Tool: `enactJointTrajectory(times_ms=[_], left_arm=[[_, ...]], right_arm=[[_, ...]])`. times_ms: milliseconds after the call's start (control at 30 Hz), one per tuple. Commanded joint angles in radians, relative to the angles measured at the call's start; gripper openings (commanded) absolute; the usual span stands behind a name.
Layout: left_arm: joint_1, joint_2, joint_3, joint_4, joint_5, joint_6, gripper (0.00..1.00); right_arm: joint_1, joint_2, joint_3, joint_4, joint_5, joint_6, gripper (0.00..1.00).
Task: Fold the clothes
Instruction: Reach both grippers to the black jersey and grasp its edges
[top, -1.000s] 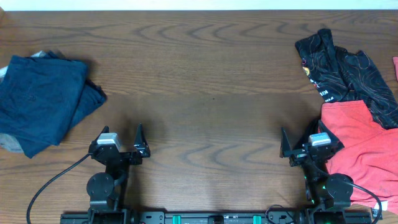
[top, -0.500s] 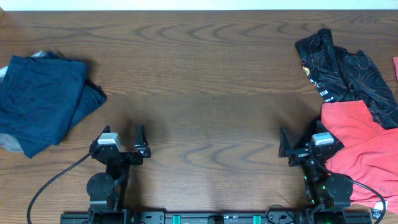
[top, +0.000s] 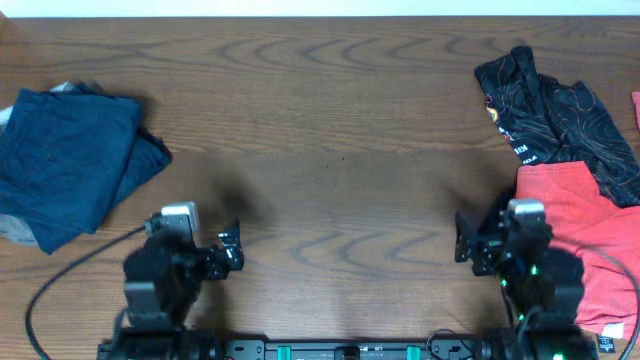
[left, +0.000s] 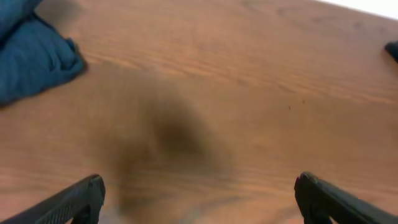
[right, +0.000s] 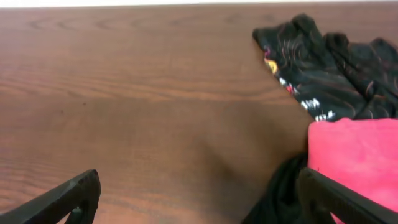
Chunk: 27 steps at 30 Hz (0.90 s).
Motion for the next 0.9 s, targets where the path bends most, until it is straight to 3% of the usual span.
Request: enactJointTrajectory(times_ms=[0,100,200,333,433,567,667,733,833,867], left_arm=[[0.004,0.140,0.129,-0.083,0.013,-0.005,0.98],[0.004,0.272,0.240,-0.201,0.013,-0.005,0.98],[0.005,0.375,0.310,-0.267,0.013,-0.005,0.98],[0.005,0.462,0.322,-0.273,0.013,-0.005,0.98],[0.005,0.505,0.322,-0.277,0.013,-0.005,0.98],[0.005,0.539,0.322,-0.277,0.013,-0.005,0.98],[0.005,0.549,0.322,-0.276,0.013,-0.005,0.98],[0.005,0.549,0.322,-0.275,0.013,-0.005,0.98],[0.005,0.549,0.322,-0.273,0.013,-0.005,0.98],[0.005,0.549,0.322,-0.272,0.013,-0.005,0.98]], right_arm=[[0.008,0.170,0.101,-0.071,0.045,0.029,0.99],[0.007,0.373,0.204,-0.179,0.078,0.053,0.99],[0.008,0.537,0.261,-0.184,0.073,0.053,0.99],[0.005,0.723,0.271,-0.142,0.120,0.057,0.99],[-0.014,0.861,0.270,-0.153,0.248,0.172,0.90],[-0.040,1.033,0.270,-0.150,0.339,0.267,0.90],[-0.052,1.128,0.269,-0.126,0.376,0.301,0.84],[-0.056,1.181,0.269,-0.102,0.364,0.301,0.69],[-0.054,1.228,0.269,-0.074,0.262,0.298,0.34],[-0.053,1.238,0.269,-0.062,0.195,0.278,0.11]])
